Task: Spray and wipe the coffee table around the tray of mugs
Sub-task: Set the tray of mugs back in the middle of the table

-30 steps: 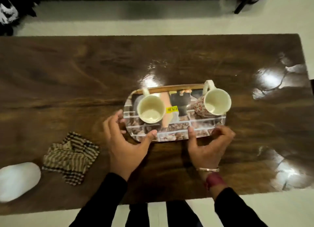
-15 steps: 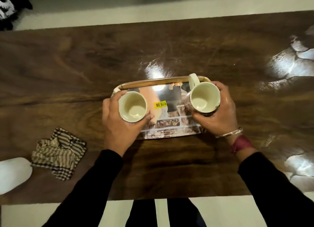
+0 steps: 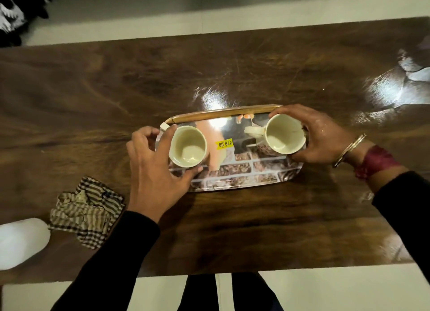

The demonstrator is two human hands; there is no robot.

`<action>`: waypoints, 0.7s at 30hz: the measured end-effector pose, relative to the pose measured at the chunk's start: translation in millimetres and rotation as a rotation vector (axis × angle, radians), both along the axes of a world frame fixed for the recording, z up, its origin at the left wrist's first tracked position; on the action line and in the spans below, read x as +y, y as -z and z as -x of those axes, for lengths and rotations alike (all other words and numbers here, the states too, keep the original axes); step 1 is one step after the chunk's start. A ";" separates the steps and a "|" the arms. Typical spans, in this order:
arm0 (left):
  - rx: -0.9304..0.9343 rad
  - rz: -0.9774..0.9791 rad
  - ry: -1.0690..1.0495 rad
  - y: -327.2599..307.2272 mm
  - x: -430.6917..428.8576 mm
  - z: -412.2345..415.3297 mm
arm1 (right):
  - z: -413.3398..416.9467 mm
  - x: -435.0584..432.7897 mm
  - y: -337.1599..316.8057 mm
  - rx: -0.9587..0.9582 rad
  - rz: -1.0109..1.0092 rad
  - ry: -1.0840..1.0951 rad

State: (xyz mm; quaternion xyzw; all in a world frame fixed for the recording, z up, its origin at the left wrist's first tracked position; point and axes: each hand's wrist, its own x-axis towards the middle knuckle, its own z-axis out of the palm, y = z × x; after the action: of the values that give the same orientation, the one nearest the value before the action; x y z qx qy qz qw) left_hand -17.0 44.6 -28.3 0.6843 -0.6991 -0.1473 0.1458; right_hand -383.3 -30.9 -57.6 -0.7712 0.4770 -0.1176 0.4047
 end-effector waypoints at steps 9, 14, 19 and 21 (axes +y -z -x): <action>0.185 0.045 -0.031 10.1 -5.8 12.0 | -17.3 27.4 -2.6 -0.030 0.116 0.230; 0.365 -0.056 0.012 17.7 -16.7 9.8 | -49.6 51.3 2.2 -0.037 0.220 0.496; 0.475 -0.264 0.198 13.1 -40.4 -9.9 | -80.1 73.6 10.1 0.043 0.259 0.753; 0.430 -0.302 0.172 7.9 -37.9 -3.6 | -88.7 81.5 14.3 0.049 0.232 0.817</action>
State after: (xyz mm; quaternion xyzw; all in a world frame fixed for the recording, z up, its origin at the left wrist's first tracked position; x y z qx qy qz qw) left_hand -13.4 6.6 -36.3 0.5894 -0.6779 -0.4035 0.1740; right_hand -294.6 50.6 -71.9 -0.5616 0.7368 -0.3027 0.2239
